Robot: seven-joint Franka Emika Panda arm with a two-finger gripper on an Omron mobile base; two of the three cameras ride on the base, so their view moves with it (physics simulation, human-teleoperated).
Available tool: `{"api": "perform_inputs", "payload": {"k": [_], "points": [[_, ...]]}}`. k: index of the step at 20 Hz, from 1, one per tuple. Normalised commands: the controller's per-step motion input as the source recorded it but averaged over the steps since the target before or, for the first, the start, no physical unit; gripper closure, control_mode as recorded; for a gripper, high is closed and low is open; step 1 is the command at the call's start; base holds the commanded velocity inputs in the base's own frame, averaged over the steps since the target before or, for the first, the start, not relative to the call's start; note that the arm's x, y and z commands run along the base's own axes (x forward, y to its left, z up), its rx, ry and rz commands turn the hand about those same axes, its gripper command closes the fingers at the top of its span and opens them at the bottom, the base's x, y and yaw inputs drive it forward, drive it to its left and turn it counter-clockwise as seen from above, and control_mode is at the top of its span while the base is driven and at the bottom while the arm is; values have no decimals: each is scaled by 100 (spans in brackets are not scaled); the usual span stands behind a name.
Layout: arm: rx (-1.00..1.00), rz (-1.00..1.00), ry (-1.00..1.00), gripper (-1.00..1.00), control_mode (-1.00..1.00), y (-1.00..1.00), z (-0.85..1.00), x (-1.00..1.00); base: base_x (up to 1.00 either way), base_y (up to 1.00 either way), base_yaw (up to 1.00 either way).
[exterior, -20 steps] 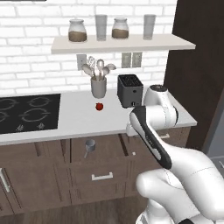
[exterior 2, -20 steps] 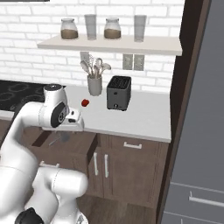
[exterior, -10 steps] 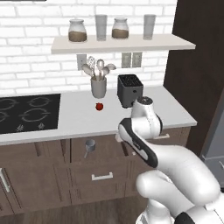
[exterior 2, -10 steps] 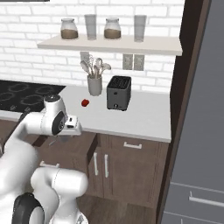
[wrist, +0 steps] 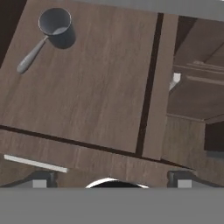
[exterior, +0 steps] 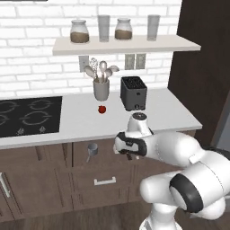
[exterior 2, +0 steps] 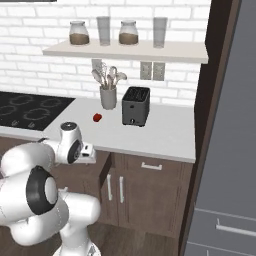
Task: Pick the measuring cup from the drawer and place it on the counter.
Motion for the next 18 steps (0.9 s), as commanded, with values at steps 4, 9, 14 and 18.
{"api": "perform_inputs", "payload": {"k": [4,9,14,18], "points": [[0,0,7,-100,-100,25,-34,25,0,0,0],[0,0,5,-100,-100,24,-30,26,0,0,0],[0,0,5,-100,-100,11,-51,17,0,0,0],[0,-2,14,-100,-100,2,-47,1,0,0,0]]}}
